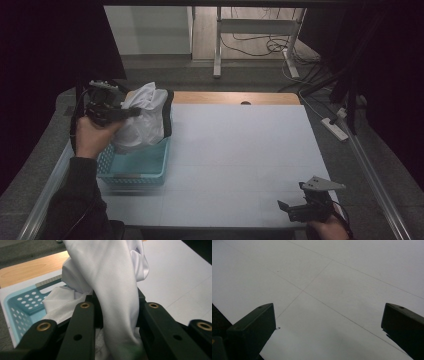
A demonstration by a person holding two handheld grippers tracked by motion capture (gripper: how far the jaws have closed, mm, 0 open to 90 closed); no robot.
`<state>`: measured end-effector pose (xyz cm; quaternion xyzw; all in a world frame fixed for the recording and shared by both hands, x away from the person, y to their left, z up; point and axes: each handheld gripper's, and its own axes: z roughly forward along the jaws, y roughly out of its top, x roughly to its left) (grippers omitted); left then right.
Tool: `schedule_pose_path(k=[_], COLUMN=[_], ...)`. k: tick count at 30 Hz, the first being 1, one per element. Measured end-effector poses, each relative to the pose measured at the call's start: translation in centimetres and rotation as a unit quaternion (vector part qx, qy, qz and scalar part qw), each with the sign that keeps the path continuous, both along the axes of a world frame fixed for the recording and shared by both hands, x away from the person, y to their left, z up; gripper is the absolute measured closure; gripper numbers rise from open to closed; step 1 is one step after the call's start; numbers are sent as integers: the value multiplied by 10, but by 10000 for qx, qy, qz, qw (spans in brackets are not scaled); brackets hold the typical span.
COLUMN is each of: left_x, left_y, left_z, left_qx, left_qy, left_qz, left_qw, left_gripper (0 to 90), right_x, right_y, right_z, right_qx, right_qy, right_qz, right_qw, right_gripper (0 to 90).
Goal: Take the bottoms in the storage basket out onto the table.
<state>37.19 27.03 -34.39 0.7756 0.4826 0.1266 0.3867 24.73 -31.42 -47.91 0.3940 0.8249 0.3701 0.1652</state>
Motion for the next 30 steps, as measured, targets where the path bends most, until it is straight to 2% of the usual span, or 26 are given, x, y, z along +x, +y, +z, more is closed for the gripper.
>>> schedule_pose_path(k=[15,30], left_x=[5,13], left_y=[-20,-47], left_z=[11,17], left_qx=[-67,-2], left_qy=[-97,-241], left_qz=[-225,-495], left_qw=[9997,9985], left_gripper=[728,728], right_x=[0,0], right_y=[0,0], right_z=[0,0], right_qx=[6,18], right_qy=[-1,-3], right_qz=[3,14], right_qw=[10000,10000], right_gripper=[0,0])
